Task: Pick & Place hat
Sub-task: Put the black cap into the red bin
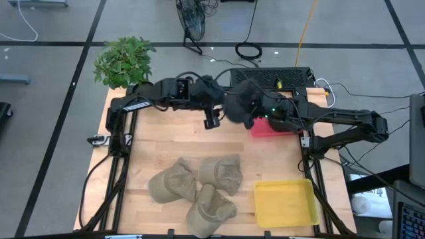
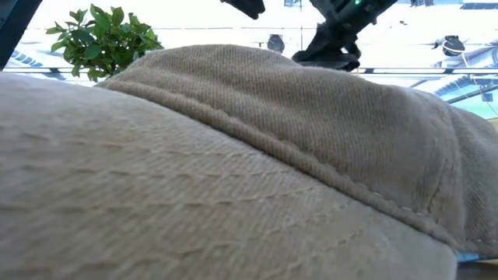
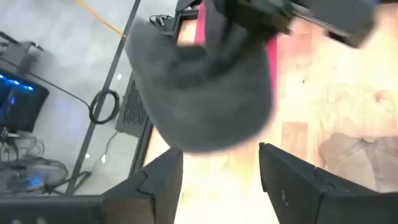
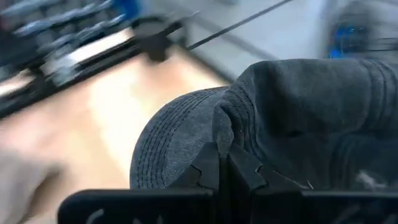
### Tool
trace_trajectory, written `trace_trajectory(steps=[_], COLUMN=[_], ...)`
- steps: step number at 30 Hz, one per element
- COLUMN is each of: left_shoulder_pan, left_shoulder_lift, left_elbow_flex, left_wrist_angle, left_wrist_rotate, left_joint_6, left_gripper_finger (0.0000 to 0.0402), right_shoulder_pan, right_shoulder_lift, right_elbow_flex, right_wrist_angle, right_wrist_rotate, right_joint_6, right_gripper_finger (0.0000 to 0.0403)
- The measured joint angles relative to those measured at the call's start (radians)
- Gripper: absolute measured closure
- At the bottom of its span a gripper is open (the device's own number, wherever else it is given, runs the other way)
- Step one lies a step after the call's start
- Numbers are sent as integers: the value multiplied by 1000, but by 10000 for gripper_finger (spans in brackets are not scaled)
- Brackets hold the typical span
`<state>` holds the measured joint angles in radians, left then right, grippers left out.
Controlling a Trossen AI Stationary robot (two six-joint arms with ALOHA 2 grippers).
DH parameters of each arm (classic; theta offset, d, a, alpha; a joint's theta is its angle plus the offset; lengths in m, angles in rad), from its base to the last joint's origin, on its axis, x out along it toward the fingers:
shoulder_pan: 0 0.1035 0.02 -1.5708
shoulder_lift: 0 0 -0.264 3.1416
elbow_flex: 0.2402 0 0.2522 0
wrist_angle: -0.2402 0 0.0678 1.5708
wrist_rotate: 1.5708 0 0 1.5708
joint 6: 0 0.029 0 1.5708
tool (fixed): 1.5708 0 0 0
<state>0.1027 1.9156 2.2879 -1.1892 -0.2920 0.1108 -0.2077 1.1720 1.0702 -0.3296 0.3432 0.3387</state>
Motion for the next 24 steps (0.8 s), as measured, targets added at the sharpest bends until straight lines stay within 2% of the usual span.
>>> trace_trajectory(steps=[3, 6, 9, 14, 21, 24], left_shoulder_pan=[0, 0, 0, 15, 37, 39], left_shoulder_lift=[0, 0, 0, 0, 0, 1], left_elbow_flex=[0, 0, 0, 0, 0, -1], left_wrist_angle=[-49, -111, -184, -224, -220, -202], left_wrist_rotate=[2, 15, 53, 105, 187, 207], left_joint_6=[-2, -2, 9, 18, 9, -4], left_gripper_finger=[186, 191, 199, 211, 213, 213], right_shoulder_pan=[0, 0, 0, 4, 23, 11], right_shoulder_lift=[-10, -8, -10, -41, -93, -105], right_elbow_flex=[8, 50, 84, 135, 153, 135], right_wrist_angle=[-75, -245, -404, -656, -1020, -1095], right_wrist_rotate=[160, 259, 262, 207, 373, 398], right_joint_6=[61, 127, 162, 178, 359, 429], right_gripper_finger=[402, 402, 402, 403, 403, 403])
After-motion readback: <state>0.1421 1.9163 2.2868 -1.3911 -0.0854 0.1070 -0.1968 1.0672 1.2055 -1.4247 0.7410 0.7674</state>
